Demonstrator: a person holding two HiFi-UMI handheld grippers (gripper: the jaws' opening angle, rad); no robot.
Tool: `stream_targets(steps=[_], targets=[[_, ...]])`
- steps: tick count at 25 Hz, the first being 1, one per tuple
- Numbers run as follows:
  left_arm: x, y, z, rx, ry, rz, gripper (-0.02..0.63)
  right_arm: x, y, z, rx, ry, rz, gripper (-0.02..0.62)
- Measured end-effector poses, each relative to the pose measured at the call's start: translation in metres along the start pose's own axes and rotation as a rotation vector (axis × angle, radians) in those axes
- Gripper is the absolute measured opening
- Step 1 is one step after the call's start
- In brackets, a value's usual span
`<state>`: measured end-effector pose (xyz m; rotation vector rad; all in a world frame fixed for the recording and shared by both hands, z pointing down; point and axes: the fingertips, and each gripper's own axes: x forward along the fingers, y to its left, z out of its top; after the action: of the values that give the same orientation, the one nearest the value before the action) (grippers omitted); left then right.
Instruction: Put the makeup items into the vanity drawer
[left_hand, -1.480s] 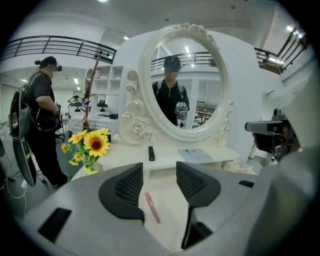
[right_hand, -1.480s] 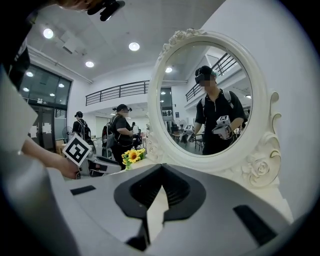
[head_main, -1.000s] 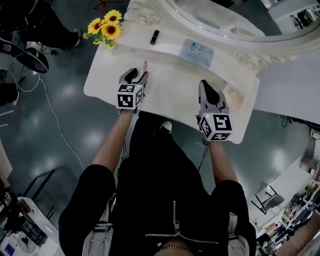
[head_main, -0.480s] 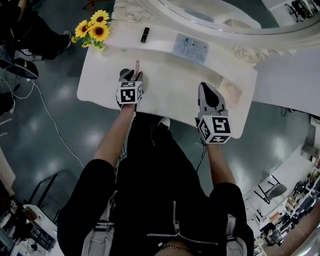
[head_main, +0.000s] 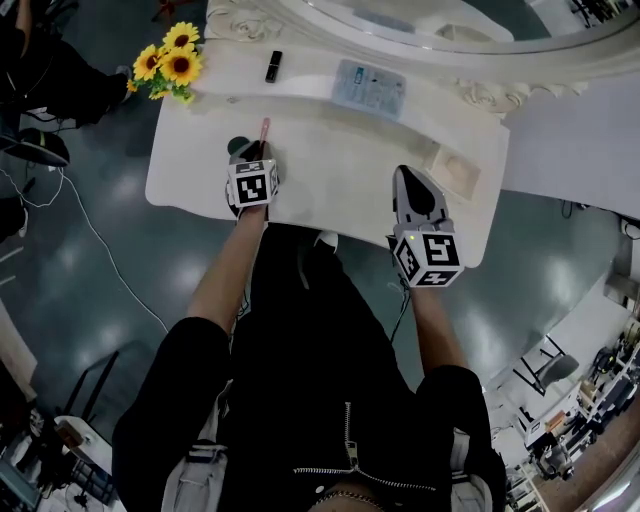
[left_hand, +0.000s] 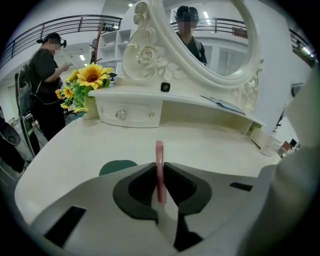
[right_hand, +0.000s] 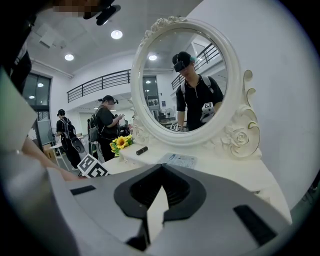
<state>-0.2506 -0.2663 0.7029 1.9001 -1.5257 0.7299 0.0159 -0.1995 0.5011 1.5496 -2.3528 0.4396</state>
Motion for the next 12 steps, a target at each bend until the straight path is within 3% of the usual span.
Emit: stream_targets(steps=[12], targets=[[0.0009, 0.0012, -0.0001, 0.007, 0.003, 0.016, 0.058, -0.0091, -0.0065, -0.0035, 0.022, -0.009, -0.013, 0.006]])
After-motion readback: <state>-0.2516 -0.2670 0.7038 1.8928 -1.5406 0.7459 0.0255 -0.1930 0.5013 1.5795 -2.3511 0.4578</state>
